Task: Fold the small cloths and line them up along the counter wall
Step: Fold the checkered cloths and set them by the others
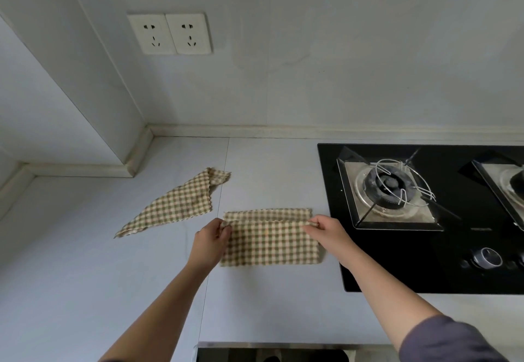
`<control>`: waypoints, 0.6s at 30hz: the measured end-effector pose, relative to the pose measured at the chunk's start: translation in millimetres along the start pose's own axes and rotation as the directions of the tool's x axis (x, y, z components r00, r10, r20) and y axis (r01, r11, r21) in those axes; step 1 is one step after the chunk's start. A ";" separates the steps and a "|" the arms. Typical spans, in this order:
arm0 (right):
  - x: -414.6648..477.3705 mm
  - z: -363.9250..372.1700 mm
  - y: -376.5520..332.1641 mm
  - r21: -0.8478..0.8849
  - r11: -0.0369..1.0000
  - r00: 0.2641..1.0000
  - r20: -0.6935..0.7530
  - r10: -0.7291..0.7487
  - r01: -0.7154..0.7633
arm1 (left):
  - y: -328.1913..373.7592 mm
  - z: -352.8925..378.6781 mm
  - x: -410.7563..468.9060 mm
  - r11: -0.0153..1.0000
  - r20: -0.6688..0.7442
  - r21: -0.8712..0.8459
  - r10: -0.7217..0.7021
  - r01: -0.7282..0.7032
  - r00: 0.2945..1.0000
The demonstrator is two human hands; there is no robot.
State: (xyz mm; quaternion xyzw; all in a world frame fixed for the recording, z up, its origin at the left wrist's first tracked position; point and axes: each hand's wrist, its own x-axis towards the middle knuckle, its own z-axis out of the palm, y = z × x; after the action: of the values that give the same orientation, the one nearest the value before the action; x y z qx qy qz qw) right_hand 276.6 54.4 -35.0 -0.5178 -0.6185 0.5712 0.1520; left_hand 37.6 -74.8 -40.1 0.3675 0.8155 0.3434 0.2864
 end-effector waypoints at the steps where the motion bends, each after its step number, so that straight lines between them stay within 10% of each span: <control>1: 5.7 2.5 0.2 0.011 1.000 0.999 -0.026 0.020 -0.020 | 1.0 2.3 5.3 0.999 0.003 0.001 -0.041 0.041 0.999; 18: 53.6 28.0 -6.5 -0.413 0.900 0.954 -0.301 0.013 -0.142 | 9.2 24.6 48.6 0.931 -0.056 0.309 -0.186 0.194 0.981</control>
State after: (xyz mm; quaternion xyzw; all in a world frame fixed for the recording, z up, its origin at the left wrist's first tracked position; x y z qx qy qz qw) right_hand 229.4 83.9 -59.5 -0.6411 -0.6786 0.3442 0.1001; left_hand 31.5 -23.0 -58.2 0.3231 0.8949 0.1855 0.2458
